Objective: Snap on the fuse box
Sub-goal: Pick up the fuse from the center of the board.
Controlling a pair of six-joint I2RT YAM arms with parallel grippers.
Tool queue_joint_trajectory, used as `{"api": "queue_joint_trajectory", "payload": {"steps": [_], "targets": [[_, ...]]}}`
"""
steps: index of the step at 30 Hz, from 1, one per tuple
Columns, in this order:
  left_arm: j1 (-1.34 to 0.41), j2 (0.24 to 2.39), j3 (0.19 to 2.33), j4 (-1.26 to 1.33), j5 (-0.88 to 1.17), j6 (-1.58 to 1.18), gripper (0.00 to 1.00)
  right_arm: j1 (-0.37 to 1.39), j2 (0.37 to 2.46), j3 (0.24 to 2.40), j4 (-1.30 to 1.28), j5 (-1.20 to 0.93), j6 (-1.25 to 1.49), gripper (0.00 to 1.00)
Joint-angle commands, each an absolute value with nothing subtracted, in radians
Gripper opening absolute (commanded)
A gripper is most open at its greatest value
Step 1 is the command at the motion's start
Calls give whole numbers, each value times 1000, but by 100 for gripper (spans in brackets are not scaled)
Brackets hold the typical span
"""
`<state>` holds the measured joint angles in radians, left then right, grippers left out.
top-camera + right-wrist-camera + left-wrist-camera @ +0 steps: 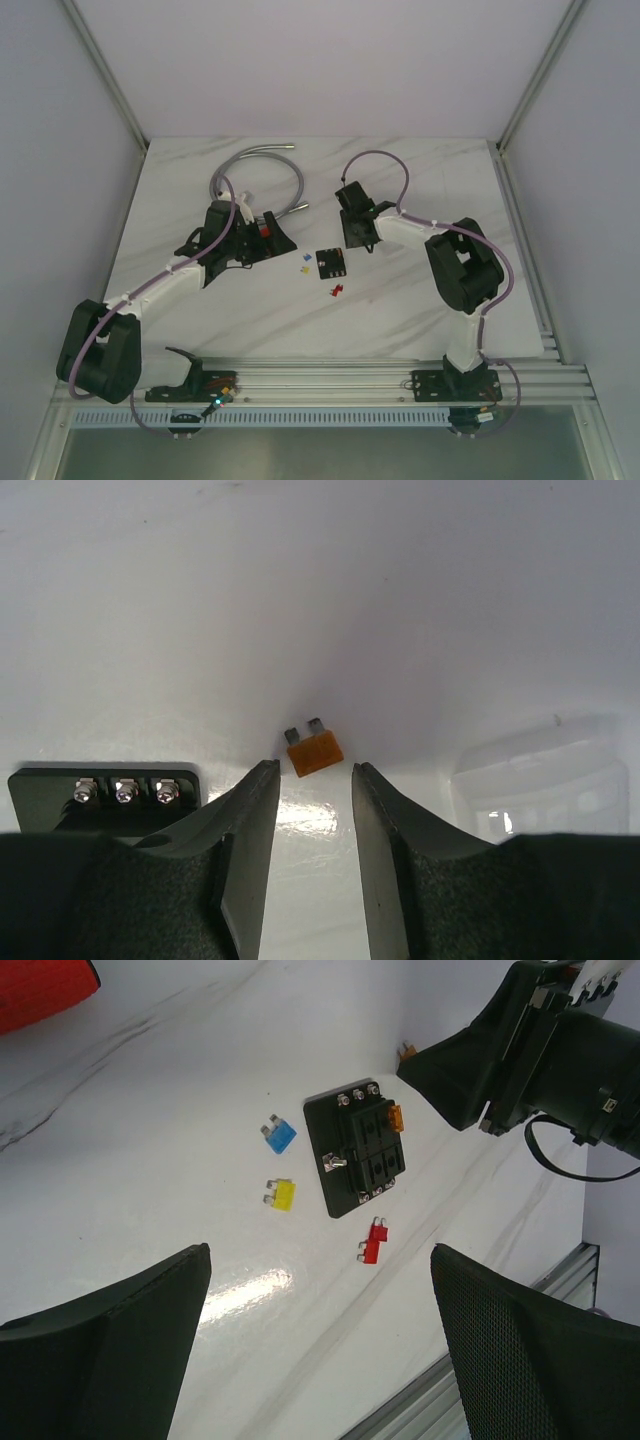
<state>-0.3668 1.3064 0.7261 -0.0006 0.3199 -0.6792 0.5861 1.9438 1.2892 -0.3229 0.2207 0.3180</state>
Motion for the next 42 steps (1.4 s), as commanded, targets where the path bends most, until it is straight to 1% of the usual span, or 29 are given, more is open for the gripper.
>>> {"api": "queue_joint_trajectory", "payload": {"steps": [1, 11, 18, 22, 31, 35, 42], "targets": [[-370, 1309, 740, -8, 322, -673, 100, 571, 1943, 1277, -296, 174, 235, 42], [-370, 1310, 739, -7, 322, -673, 100, 558, 1948, 1247, -257, 96, 58, 43], [-370, 1305, 739, -7, 324, -673, 100, 553, 1942, 1218, -241, 42, 17, 37], [-370, 1305, 738, -8, 326, -673, 100, 554, 1936, 1204, -243, 42, 12, 34], [-370, 1305, 739, -10, 327, -674, 100, 553, 1913, 1173, -245, 50, 34, 32], [-370, 1302, 739, -7, 329, -677, 100, 554, 1899, 1159, -235, 46, 48, 27], [-371, 1318, 762, 21, 374, -694, 99, 552, 1804, 1124, -181, 12, 51, 25]]}}
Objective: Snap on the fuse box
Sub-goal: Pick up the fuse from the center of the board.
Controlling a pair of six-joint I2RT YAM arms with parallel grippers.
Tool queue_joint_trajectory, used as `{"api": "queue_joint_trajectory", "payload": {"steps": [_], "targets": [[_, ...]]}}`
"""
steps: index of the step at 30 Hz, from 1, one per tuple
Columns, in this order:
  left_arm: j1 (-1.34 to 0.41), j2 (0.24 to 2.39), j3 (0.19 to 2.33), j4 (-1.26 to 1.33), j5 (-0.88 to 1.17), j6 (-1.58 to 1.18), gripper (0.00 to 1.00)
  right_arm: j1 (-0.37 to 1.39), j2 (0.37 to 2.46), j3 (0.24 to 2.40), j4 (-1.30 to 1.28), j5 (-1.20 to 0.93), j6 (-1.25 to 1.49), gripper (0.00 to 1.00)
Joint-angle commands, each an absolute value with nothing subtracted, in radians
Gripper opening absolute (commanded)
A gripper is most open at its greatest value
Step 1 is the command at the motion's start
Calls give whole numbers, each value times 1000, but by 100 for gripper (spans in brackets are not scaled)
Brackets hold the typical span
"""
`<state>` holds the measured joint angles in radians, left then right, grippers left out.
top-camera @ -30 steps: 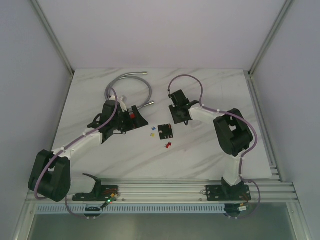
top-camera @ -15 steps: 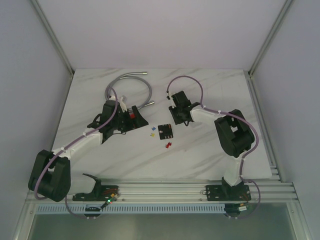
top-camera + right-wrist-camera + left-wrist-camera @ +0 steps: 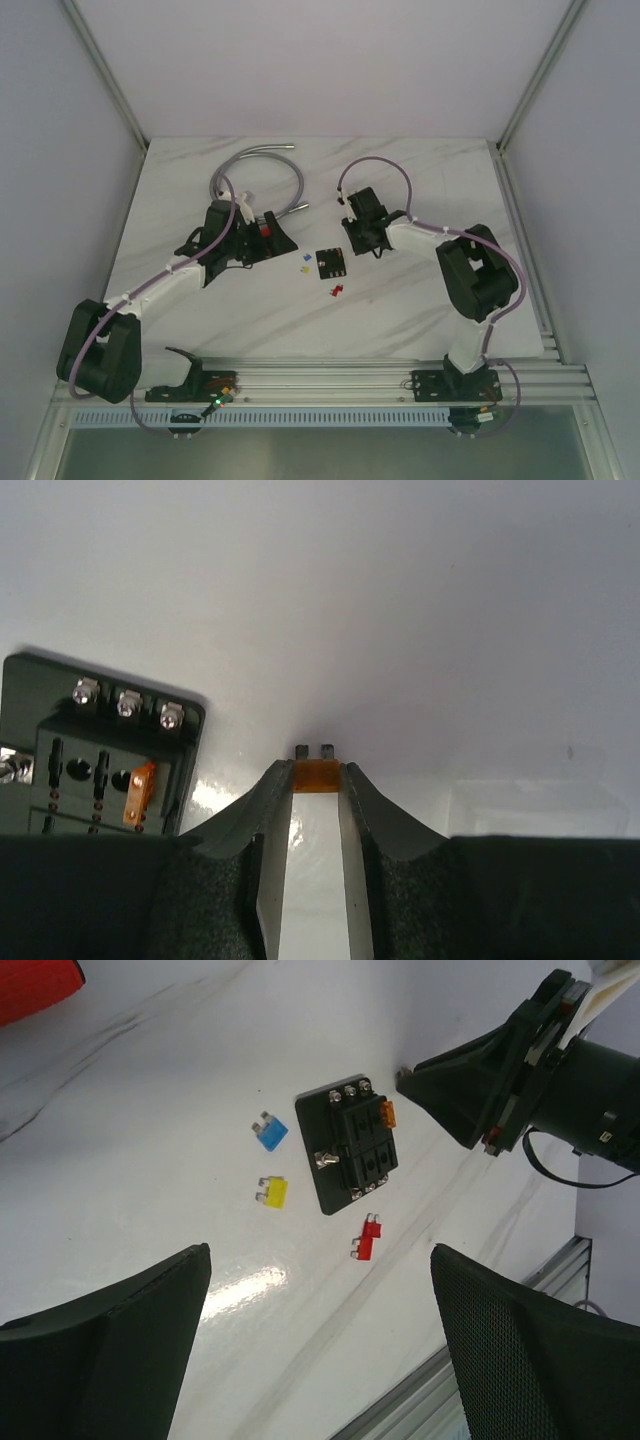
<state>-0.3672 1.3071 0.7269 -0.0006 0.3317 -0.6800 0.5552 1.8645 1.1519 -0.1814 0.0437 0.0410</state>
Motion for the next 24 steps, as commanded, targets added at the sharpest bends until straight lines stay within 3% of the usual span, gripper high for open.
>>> {"api": "queue_joint_trajectory", "payload": {"steps": [1, 11, 24], "targets": [[-371, 1321, 766, 32, 383, -701, 99, 554, 1788, 1122, -176, 4, 51, 25], [-392, 1383, 820, 118, 454, -760, 93, 580, 1650, 1067, -103, -102, 51, 25], [-421, 1537, 879, 263, 486, -870, 73, 637, 1609, 1034, 25, -235, 83, 26]]}}
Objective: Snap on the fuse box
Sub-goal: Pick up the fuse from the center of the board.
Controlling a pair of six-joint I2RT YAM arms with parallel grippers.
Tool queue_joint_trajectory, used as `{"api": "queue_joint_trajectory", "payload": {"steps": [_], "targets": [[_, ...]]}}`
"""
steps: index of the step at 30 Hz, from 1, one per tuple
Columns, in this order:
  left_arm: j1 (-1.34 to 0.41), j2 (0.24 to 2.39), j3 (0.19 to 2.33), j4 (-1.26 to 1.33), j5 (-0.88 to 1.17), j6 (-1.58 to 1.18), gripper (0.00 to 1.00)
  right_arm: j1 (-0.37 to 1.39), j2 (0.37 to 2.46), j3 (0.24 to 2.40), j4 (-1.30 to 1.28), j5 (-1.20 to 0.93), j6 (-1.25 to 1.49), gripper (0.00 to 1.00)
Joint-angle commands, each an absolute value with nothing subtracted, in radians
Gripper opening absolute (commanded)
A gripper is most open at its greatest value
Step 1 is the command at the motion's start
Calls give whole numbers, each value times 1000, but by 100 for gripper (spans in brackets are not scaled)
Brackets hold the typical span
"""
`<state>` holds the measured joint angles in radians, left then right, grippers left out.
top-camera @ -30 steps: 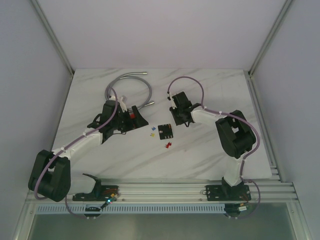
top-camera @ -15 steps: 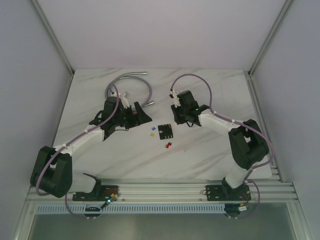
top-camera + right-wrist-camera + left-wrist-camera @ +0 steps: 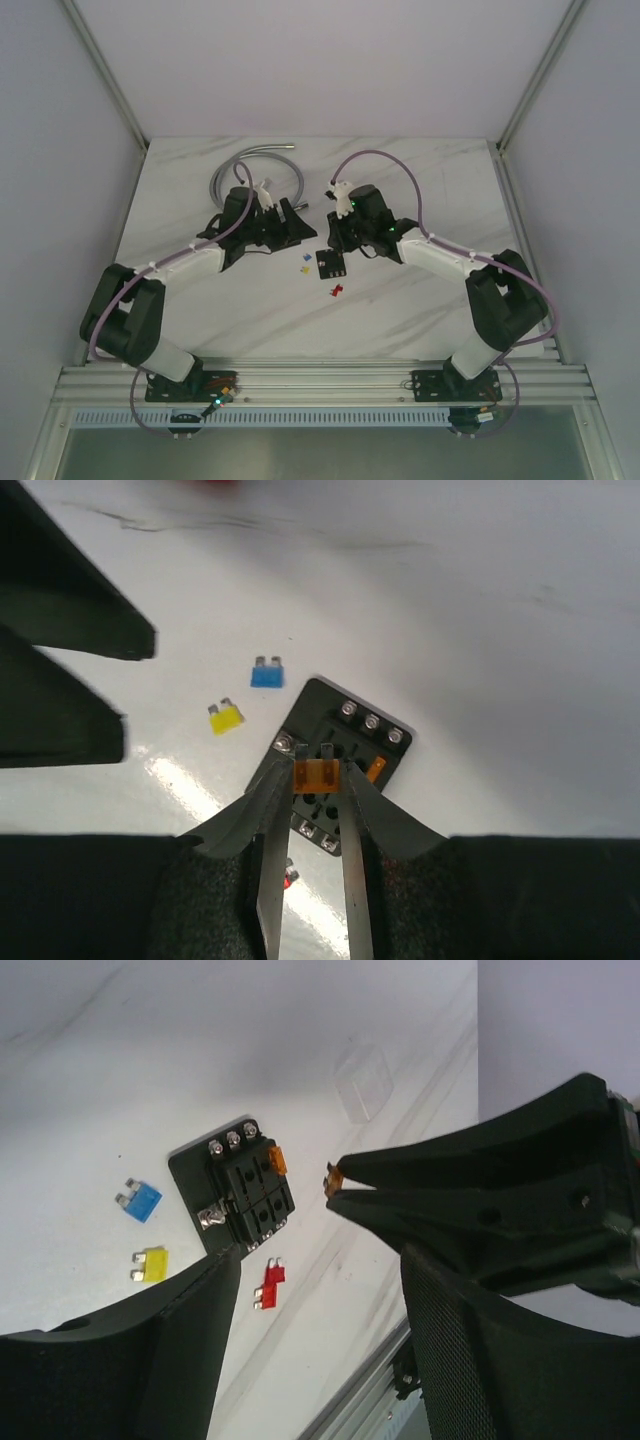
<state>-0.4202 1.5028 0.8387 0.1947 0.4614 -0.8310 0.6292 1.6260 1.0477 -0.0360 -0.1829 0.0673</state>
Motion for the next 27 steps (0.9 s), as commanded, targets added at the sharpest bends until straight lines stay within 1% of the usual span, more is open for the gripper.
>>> {"api": "queue_joint_trajectory", "payload": {"steps": [1, 5, 12, 22, 27], "targets": [[-422, 1546, 883, 266, 486, -873, 72, 639, 1607, 1033, 31, -238, 85, 26], [-423, 1572, 887, 286, 495, -889, 68, 643, 1607, 1028, 58, -258, 93, 26], [-423, 1598, 881, 323, 508, -912, 54, 648, 1613, 1020, 101, -304, 104, 26], [-425, 1621, 873, 366, 533, -939, 48, 660, 1614, 1014, 134, -325, 113, 27], [-426, 1631, 867, 376, 539, -950, 48, 661, 1613, 1013, 149, -325, 119, 27]]}}
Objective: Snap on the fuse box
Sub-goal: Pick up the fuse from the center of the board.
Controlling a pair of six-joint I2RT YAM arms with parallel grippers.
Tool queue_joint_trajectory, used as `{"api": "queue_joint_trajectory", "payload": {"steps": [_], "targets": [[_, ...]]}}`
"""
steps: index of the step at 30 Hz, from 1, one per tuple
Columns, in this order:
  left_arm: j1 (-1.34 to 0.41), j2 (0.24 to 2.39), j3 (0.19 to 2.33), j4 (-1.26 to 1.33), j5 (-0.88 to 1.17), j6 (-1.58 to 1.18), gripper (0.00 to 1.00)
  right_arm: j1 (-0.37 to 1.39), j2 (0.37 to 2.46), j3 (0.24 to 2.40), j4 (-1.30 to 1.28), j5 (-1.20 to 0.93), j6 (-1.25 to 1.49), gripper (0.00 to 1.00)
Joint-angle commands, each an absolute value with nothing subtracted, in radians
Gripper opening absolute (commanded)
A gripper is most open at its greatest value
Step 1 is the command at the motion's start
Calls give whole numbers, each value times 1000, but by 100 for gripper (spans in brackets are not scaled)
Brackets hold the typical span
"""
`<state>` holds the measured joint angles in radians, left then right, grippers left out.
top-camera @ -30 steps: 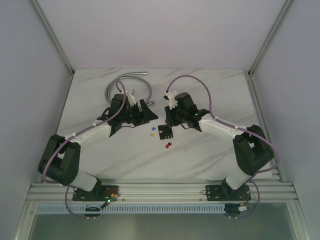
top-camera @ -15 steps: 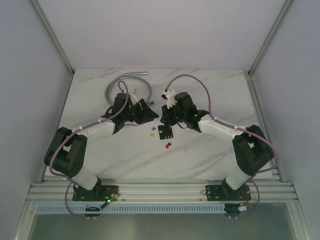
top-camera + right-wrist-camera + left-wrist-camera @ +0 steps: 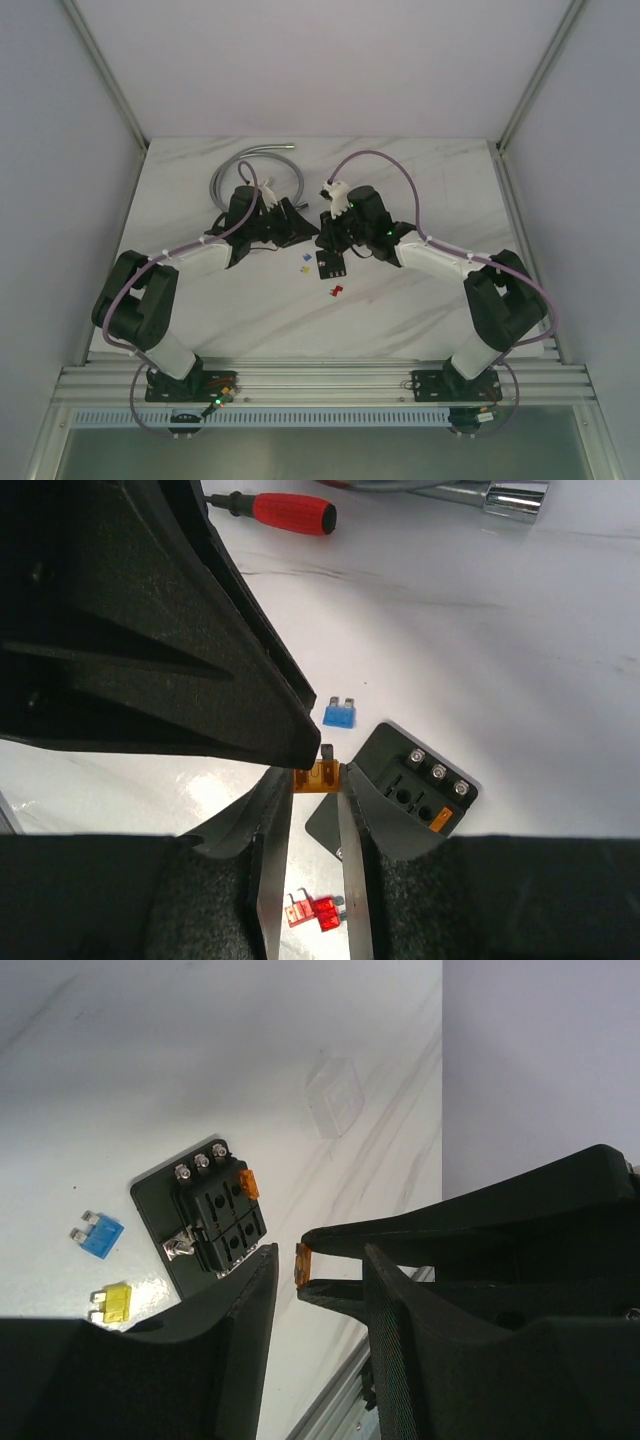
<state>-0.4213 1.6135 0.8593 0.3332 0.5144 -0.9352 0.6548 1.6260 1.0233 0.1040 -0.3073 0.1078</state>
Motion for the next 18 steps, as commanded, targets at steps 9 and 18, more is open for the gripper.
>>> {"api": "queue_joint_trajectory", "payload": {"steps": [9, 18], "targets": [[-426, 1643, 848, 377, 529, -963, 44, 662, 1611, 1009, 169, -323, 126, 26], [-426, 1634, 821, 417, 530, -1001, 39, 663, 1599, 994, 202, -324, 151, 26]]}}
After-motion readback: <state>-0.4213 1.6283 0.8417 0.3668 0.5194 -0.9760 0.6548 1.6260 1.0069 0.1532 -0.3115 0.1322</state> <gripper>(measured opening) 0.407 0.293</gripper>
